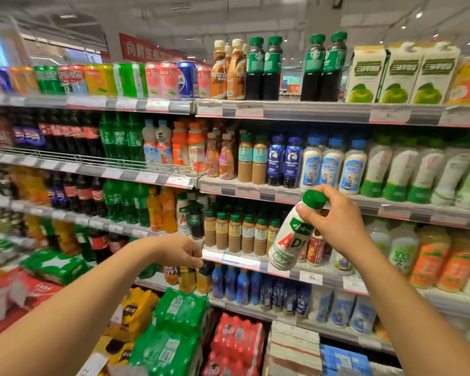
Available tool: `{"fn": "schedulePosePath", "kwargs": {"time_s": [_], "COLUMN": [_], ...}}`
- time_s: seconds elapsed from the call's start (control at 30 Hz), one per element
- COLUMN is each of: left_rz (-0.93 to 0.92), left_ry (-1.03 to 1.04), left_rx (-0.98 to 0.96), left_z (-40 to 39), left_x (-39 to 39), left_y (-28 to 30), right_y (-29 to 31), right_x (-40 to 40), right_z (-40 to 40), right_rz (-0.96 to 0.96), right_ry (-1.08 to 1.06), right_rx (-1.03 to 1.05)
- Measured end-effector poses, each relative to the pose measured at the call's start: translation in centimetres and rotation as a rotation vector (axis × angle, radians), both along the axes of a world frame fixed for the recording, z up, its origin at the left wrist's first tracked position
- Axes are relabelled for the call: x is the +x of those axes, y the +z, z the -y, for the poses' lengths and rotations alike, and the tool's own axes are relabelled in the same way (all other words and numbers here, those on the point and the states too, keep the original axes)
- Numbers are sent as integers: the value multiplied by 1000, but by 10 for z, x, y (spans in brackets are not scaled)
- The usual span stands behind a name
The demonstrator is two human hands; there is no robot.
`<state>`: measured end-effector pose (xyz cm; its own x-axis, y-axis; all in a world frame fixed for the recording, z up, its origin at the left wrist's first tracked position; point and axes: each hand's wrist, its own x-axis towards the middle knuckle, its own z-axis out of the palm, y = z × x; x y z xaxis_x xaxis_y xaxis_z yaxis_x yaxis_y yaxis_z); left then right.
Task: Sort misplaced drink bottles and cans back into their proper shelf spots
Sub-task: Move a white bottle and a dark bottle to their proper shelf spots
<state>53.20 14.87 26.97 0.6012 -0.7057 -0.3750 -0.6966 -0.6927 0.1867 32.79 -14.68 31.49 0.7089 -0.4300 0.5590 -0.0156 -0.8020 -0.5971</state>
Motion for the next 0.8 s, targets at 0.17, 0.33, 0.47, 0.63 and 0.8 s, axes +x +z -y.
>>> {"fn": "schedulePosePath", "kwargs": {"time_s": [0.17,0.33,0.47,0.63,0.8], "left_rz": [-20,13,95,156,156], "left_ry": [62,83,56,29,-11], "left_rx": [-66,-156,-223,-338,-411], "left_z": [-26,-39,-33,-13,20], "left_x": [37,93,153,240,307], "left_y": [-23,-50,-64,-79,-92], "right_y": [-13,-29,-44,-60,-83], "right_x": [32,80,130,199,251], "right_z": [-16,-41,-59,-81,-103], "right_rz": [-107,-164,-205,-252,-268], "right_ry": [25,47,28,-28,-93], "right_rx": [-67,-63,-65,-37,36]}}
